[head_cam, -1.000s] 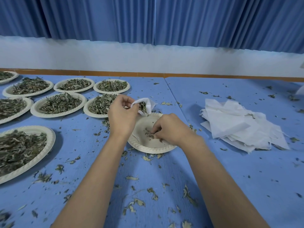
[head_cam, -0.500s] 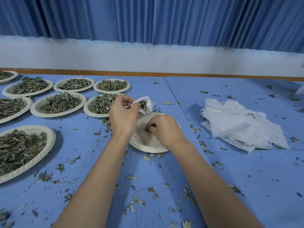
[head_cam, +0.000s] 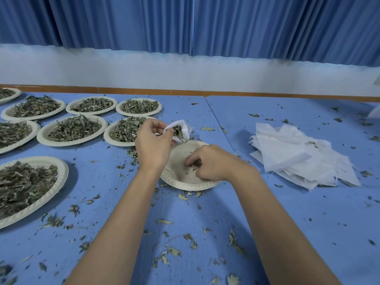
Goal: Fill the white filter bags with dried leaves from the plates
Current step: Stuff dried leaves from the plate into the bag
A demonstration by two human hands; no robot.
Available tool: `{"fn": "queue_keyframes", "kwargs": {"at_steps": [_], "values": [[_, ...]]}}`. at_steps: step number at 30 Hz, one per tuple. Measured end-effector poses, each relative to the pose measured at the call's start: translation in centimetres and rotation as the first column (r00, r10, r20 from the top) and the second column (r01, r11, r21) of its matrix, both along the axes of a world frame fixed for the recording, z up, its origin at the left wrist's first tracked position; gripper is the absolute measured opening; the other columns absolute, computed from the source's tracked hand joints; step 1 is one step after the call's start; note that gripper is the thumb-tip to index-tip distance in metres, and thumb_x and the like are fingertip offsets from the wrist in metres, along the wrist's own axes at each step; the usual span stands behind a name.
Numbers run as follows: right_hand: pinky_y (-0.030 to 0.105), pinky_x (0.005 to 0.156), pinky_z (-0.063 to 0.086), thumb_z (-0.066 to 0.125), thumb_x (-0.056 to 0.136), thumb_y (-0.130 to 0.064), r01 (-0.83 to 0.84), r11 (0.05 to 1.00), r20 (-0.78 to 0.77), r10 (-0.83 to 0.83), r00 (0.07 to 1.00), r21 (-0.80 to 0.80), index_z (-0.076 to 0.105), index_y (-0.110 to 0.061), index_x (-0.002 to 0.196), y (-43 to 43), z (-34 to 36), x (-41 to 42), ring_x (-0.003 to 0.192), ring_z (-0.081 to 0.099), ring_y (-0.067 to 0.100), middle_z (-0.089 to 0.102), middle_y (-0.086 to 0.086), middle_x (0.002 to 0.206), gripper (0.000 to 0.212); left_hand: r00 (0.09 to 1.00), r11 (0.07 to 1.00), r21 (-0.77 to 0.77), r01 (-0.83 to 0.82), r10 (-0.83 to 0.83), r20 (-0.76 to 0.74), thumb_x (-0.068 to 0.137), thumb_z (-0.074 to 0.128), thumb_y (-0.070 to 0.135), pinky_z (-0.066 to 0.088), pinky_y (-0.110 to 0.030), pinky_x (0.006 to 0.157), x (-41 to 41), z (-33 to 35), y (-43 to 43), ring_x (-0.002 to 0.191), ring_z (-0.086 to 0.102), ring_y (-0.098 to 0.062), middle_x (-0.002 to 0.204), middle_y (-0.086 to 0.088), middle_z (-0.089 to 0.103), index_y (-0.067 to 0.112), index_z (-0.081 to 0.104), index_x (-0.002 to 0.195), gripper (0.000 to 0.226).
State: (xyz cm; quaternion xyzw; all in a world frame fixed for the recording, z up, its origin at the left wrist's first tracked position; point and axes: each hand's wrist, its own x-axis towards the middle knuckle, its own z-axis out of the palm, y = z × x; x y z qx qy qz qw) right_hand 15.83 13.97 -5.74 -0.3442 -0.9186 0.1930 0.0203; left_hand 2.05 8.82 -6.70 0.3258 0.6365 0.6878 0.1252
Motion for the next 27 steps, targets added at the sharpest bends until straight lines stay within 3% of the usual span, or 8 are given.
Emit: {"fn": "queue_keyframes", "kwargs": {"at_steps": [4, 8, 11, 16, 19, 21, 23, 27], "values": [[0.004, 0.042, 0.034, 0.061, 0.077, -0.002, 0.045, 0.998, 0.018, -0.044, 0.999, -0.054, 0.069, -0.032, 0.108, 0.7, 0.4, 0.9, 0.07, 0.056, 0.003, 0.051, -0.019, 0.083, 0.044, 1.0, 1.0, 0.007, -0.005, 0.005, 0.004, 0.082, 0.065, 0.004, 0.058, -0.034, 0.065, 0.3, 0.1, 0.0, 0.082, 0.066, -0.031, 0.077, 0.003, 0.054, 0.021, 0.054, 0.076, 0.021], [0.013, 0.056, 0.04, 0.068, 0.079, -0.006, 0.057, 0.998, -0.066, -0.058, 0.996, -0.018, 0.074, -0.024, 0.099, 0.7, 0.0, 0.7, 0.085, 0.06, 0.011, 0.063, -0.009, 0.091, 0.027, 1.0, 1.0, -0.004, -0.005, 0.005, -0.005, 0.083, 0.064, 0.003, 0.058, -0.033, 0.063, 0.4, 0.2, -0.2, 0.079, 0.066, -0.029, 0.077, 0.003, 0.053, 0.02, 0.054, 0.075, 0.022], [0.015, 0.052, 0.04, 0.062, 0.079, -0.002, 0.056, 0.998, -0.107, -0.052, 0.993, 0.034, 0.076, -0.019, 0.088, 0.3, -0.3, 0.0, 0.067, 0.056, 0.006, 0.064, -0.008, 0.076, 0.024, 1.0, 1.0, 0.005, 0.012, -0.012, 0.011, 0.084, 0.063, 0.003, 0.052, -0.018, 0.052, 0.7, 0.2, -0.2, 0.066, 0.066, -0.022, 0.076, 0.003, 0.054, 0.02, 0.053, 0.075, 0.022], [0.019, 0.051, 0.043, 0.058, 0.074, 0.001, 0.085, 0.995, -0.149, -0.076, 0.986, 0.053, 0.075, -0.017, 0.077, -0.1, -0.9, -0.5, 0.058, 0.052, 0.003, 0.06, -0.013, 0.068, 0.025, 0.996, 0.997, 0.017, 0.07, -0.07, 0.051, 0.084, 0.066, 0.007, 0.052, -0.015, 0.052, 1.2, 0.4, -0.3, 0.053, 0.064, -0.007, 0.076, 0.001, 0.055, 0.018, 0.055, 0.078, 0.017], [0.01, 0.047, 0.042, 0.062, 0.074, -0.004, 0.184, 0.976, -0.33, -0.211, 0.92, -0.113, 0.074, -0.02, 0.071, -0.2, -0.2, -0.1, 0.051, 0.054, 0.001, 0.065, -0.013, 0.063, 0.02, 0.993, 0.995, 0.043, 0.086, -0.089, 0.077, 0.084, 0.067, 0.007, 0.05, -0.013, 0.052, 1.4, 0.4, -0.4, 0.051, 0.061, -0.001, 0.078, 0.001, 0.056, 0.015, 0.056, 0.08, 0.014], [0.011, 0.057, 0.048, 0.065, 0.074, -0.006, 0.242, 0.917, -0.527, -0.383, 0.758, -0.318, 0.073, -0.023, 0.067, 0.2, 0.8, 0.4, 0.056, 0.057, 0.004, 0.068, -0.011, 0.064, 0.02, 0.992, 0.996, 0.034, 0.084, -0.087, 0.092, 0.084, 0.066, 0.007, 0.05, -0.013, 0.052, 1.4, 0.5, -0.4, 0.053, 0.061, -0.002, 0.078, 0.001, 0.057, 0.015, 0.058, 0.081, 0.012], [0.02, 0.075, 0.055, 0.067, 0.075, -0.002, 0.137, 0.817, -0.624, -0.524, 0.58, -0.56, 0.073, -0.018, 0.067, 0.4, 1.8, 0.6, 0.064, 0.063, 0.009, 0.071, -0.002, 0.071, 0.019, 0.994, 0.997, 0.004, 0.08, -0.08, 0.077, 0.084, 0.066, 0.009, 0.053, -0.016, 0.056, 1.4, 0.5, -0.3, 0.057, 0.062, -0.004, 0.078, 0.003, 0.058, 0.017, 0.059, 0.083, 0.011], [0.018, 0.071, 0.057, 0.067, 0.078, 0.002, 0.124, 0.769, -0.579, -0.567, 0.587, -0.627, 0.072, -0.011, 0.072, -0.3, 1.8, -0.1, 0.068, 0.064, 0.012, 0.068, 0.003, 0.073, 0.015, 0.997, 0.997, -0.018, 0.077, -0.076, 0.032, 0.084, 0.066, 0.012, 0.052, -0.024, 0.065, 1.9, 0.6, -0.3, 0.066, 0.063, -0.016, 0.077, 0.004, 0.059, 0.022, 0.058, 0.078, 0.014]]}}
